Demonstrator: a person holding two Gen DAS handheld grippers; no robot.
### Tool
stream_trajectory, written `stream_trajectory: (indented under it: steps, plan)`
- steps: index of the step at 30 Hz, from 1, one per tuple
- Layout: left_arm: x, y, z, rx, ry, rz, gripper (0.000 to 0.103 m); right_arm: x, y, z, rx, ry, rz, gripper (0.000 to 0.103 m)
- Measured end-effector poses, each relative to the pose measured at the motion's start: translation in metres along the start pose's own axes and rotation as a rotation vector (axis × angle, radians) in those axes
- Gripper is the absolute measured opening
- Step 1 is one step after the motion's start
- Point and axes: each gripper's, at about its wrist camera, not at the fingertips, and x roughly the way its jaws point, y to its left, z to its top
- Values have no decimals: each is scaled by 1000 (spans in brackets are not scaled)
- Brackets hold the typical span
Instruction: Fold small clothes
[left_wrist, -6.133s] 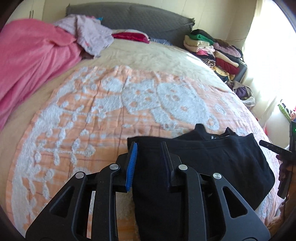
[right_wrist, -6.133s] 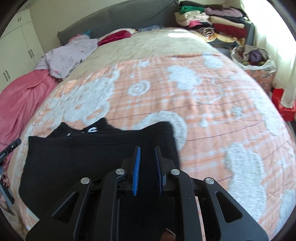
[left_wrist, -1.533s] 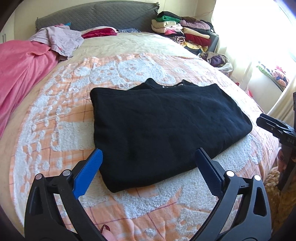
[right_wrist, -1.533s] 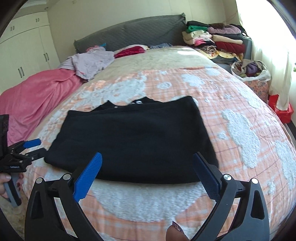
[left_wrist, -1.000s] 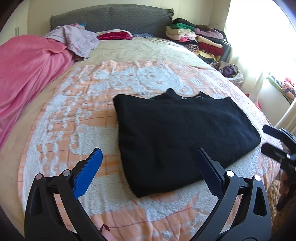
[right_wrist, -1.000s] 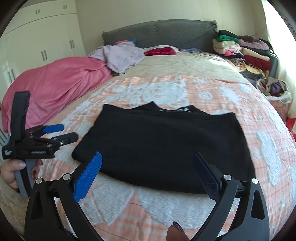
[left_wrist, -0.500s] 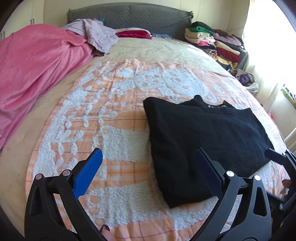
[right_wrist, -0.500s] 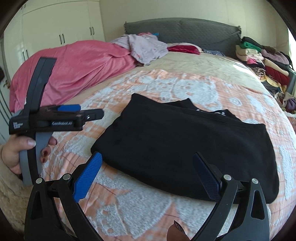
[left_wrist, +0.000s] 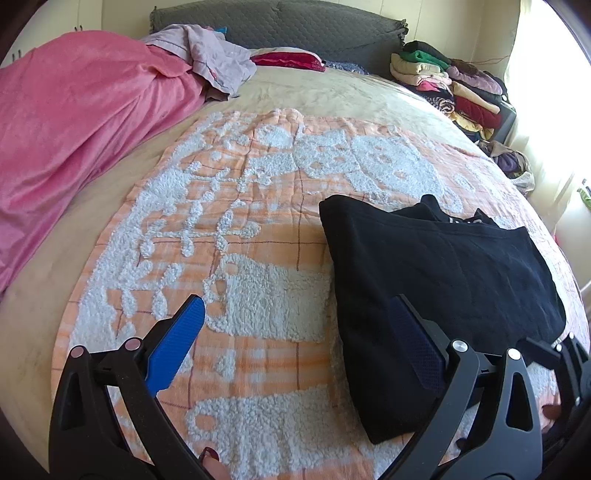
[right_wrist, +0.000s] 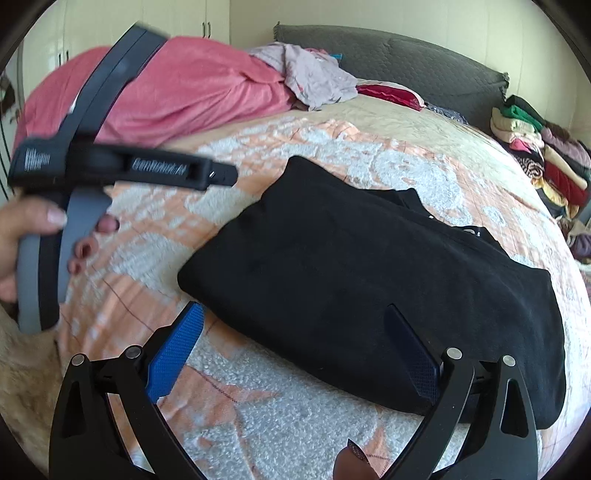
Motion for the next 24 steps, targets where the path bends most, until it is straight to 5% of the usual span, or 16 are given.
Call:
stream_trajectory:
  steps: [24]
  plan:
    - [28, -3, 6, -23, 33, 17, 93, 70, 18, 3, -217, 36, -257, 98]
